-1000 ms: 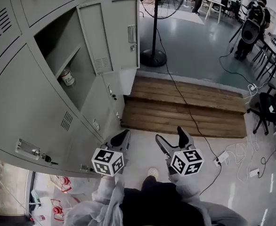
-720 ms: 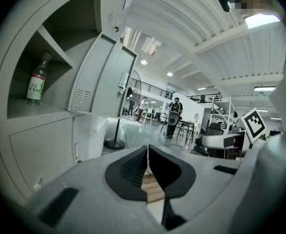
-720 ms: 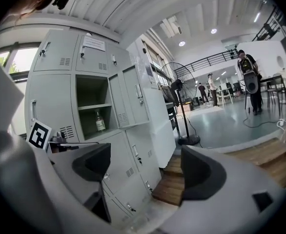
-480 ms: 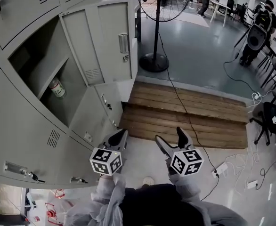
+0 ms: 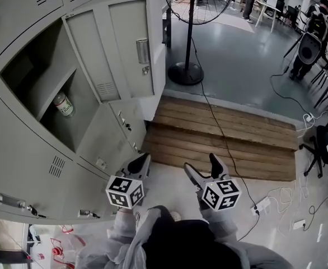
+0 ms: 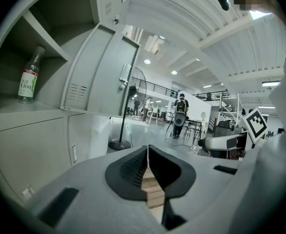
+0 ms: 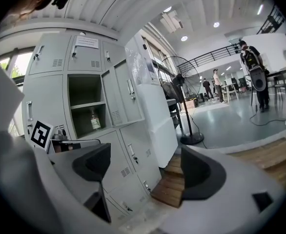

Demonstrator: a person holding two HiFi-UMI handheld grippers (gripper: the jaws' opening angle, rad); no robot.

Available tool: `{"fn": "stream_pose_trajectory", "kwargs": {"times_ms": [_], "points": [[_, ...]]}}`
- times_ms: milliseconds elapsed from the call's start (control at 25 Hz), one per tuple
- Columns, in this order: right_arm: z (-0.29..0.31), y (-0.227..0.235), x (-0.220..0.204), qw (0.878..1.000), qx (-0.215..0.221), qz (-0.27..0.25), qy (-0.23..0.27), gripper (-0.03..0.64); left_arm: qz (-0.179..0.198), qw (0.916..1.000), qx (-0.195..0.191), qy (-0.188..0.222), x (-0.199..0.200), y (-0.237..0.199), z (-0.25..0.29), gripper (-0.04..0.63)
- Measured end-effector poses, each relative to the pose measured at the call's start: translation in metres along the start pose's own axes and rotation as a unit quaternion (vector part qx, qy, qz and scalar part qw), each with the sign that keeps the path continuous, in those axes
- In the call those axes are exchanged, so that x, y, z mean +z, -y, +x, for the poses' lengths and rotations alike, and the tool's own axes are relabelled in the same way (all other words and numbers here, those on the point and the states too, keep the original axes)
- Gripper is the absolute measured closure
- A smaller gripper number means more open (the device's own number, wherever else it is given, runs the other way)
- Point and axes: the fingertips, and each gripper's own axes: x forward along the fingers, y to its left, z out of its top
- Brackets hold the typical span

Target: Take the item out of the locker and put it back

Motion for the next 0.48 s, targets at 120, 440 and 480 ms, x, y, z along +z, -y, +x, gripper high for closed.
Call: {"fn": "stream_pose_trajectory", "kwargs": {"times_ms": [120,440,480], "points": [[0.000,-0.004,-0.002,1.000,0.009,-0.004,-0.004,0.169,0.002,0.9999,0.009,-0.008,-0.003,-0.002,-0.009,0.581],[0.032,-0.027,0.002,0.999,0.051,-0.015,-0.002,0.169,0.003,0.9975,0.069,-0.014,-0.008,-0.043,-0.044,0.581],[0.039,-0.031,0.003,0.998,0.060,-0.019,-0.003,0.169,0.002,0.9968,0.078,-0.012,-0.007,-0.050,-0.047,0.581]]}}
